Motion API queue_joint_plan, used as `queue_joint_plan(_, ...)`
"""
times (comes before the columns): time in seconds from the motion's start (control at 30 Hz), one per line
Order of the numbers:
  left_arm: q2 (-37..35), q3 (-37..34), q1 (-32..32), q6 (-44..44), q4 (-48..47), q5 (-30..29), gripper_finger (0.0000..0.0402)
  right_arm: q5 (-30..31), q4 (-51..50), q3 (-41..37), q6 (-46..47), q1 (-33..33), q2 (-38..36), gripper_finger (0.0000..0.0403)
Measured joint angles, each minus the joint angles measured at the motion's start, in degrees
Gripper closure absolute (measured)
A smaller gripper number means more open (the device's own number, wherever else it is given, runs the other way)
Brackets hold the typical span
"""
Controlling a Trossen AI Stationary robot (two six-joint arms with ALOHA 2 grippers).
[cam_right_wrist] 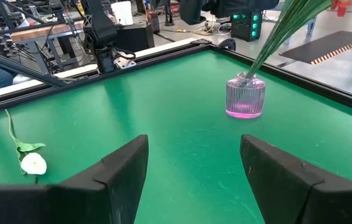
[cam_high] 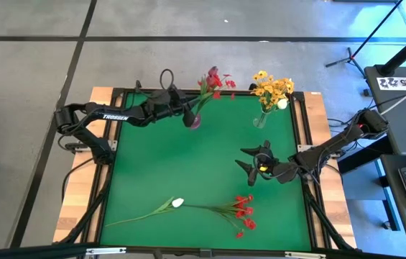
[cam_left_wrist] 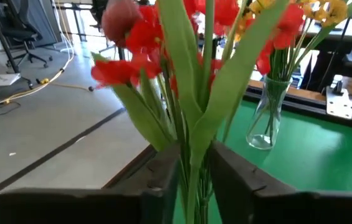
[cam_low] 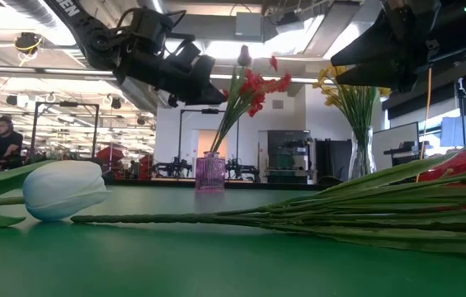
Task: Sort flowers into vase by color
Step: Put the pink flower into the pink vase, then put the white flower into the transparent vase
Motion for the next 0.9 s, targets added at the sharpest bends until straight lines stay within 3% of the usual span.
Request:
queue_joint_plan(0.3, -0.3, 0.3, -1.9, 0.0, -3.4, -2.2, 0.0245, 0.0, -1.4, 0.0, 0.0, 0.0, 0.0, 0.015)
queue_joint_plan(0.53, -0.3, 5.9, -4.6, 2.6, -16.1, -8.7, 0.0201, 0.0, -2.5, 0.0, 0.1, 0.0, 0.0, 0.015)
queue_joint_plan(0.67, -0.3, 8.7, -6.7, 5.0, -19.7, -14.3, 0.0189, 0.0, -2.8, 0.0, 0.3, 0.0, 0.0, 0.015)
queue_joint_plan(0.9, -5.0, 9.7, -9.4, 5.1, -20.0, -15.1, 0.0188, -0.6, -3.1, 0.0, 1.5, 0.1, 0.0, 0.015)
